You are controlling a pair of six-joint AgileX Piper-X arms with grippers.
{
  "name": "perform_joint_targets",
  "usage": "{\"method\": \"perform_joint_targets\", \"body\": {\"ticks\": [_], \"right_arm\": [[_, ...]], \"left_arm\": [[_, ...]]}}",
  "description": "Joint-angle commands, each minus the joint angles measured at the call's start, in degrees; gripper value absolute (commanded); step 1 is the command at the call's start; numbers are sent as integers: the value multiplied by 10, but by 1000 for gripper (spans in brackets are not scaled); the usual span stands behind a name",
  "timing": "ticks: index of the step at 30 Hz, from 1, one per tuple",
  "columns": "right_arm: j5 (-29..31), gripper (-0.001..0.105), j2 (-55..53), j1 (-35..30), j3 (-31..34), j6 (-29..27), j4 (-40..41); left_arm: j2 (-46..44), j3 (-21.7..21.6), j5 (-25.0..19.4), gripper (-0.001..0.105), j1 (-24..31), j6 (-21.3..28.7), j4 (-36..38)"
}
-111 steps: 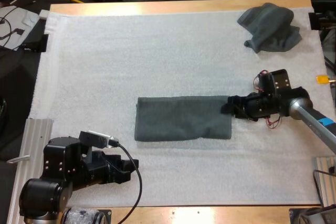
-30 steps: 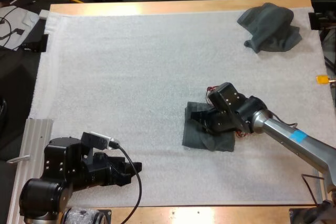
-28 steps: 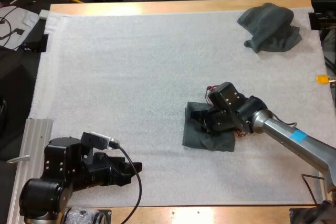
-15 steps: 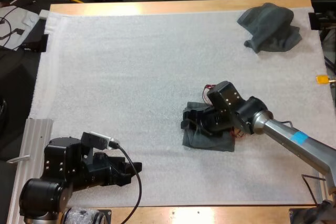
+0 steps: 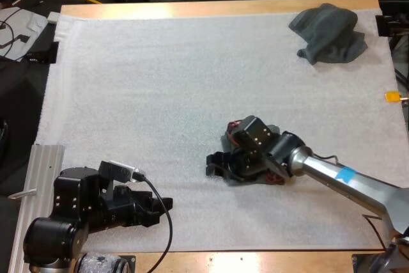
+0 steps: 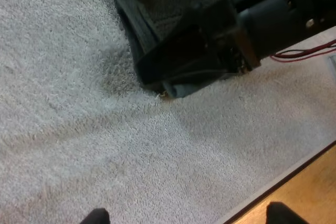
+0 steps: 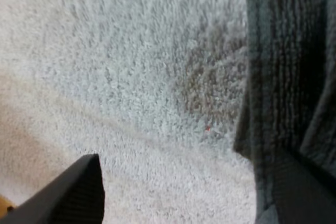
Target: Pick towel from pile, fold and stack
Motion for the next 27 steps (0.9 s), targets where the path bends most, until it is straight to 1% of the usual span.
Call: {"method": "perform_joint_targets", "body": {"ticks": [1, 7, 10, 11, 16, 21, 27], "right_arm": [[-1, 66, 1, 6, -3, 0, -5], [6, 65, -17, 4, -2, -8, 0], [59, 66, -60, 4, -1, -28, 28], [92, 66, -87, 3, -2, -42, 56], [154, 66, -159, 2, -2, -80, 142], [193, 66, -235, 1, -3, -113, 228], [221, 66, -332, 2, -3, -128, 305]], "left_arm": [[-3, -3, 1, 58, -2, 0, 1], [-3, -2, 6, 58, -2, 2, 1], [-1, -2, 7, 58, -2, 2, -1], [-1, -2, 8, 58, -2, 3, -1], [-1, -2, 9, 58, -3, 5, -2], [-1, -2, 9, 58, -4, 5, -3], [-1, -1, 9, 58, -4, 5, -7]]}}
